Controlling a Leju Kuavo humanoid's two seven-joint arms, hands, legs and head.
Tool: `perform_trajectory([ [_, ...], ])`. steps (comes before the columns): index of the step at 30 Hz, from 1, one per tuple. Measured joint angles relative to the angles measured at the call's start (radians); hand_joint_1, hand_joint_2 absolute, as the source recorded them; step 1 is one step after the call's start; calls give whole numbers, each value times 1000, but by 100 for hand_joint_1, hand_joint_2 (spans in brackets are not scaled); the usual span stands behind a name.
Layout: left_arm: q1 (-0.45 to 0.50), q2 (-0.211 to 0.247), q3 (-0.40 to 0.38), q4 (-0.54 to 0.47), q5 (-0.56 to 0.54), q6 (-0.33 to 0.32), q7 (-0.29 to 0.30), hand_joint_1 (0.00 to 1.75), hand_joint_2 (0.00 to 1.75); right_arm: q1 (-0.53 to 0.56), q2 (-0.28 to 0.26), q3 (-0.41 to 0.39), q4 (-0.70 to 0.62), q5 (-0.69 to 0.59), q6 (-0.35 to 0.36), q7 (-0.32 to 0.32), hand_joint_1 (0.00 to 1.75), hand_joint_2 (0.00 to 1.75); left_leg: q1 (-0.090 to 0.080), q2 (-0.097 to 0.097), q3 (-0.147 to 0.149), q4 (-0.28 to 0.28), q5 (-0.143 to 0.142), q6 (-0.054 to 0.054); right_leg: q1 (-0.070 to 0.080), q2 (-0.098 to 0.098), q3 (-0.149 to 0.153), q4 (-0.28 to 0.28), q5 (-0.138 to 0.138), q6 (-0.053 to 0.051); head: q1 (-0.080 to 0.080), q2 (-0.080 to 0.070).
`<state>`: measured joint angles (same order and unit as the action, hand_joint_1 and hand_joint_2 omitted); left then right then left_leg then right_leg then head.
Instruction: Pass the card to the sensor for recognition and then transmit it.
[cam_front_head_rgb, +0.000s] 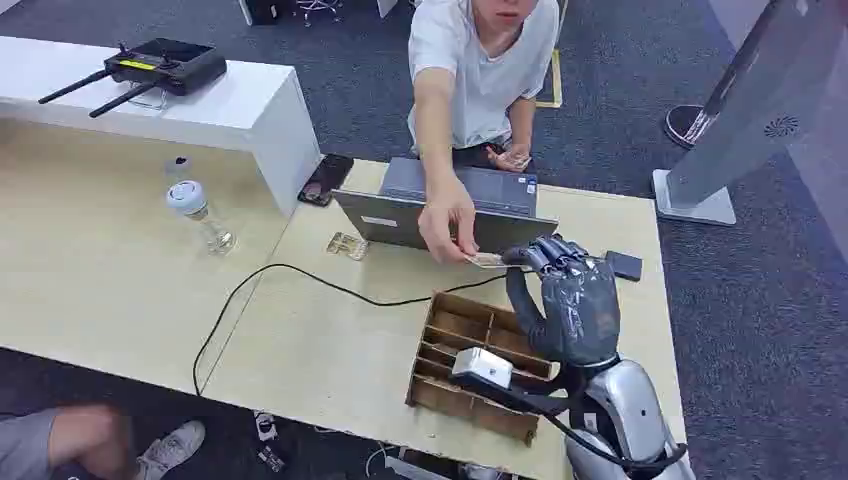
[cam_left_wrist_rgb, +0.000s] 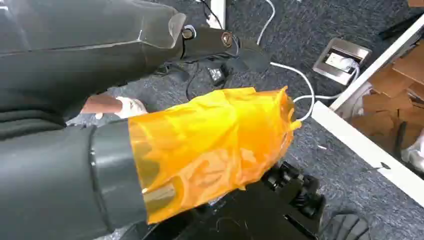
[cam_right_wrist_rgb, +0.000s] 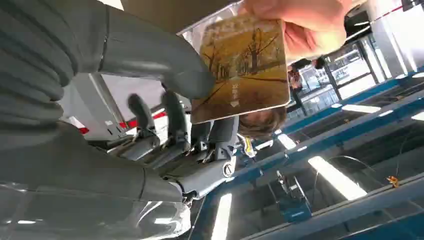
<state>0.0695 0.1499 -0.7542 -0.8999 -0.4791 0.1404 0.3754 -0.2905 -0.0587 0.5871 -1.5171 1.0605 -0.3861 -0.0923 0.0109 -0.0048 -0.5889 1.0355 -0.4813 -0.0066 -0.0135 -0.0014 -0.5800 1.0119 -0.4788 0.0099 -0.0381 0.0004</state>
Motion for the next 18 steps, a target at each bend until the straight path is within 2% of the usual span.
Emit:
perform_trajectory([
  [18, 19, -14, 62, 0, -56, -25, -2, 0, 0, 0, 3, 5, -1, -37, 24, -13, 175, 175, 0, 0, 0, 0, 0, 0, 0, 0, 0, 0, 0, 0, 0, 0],
])
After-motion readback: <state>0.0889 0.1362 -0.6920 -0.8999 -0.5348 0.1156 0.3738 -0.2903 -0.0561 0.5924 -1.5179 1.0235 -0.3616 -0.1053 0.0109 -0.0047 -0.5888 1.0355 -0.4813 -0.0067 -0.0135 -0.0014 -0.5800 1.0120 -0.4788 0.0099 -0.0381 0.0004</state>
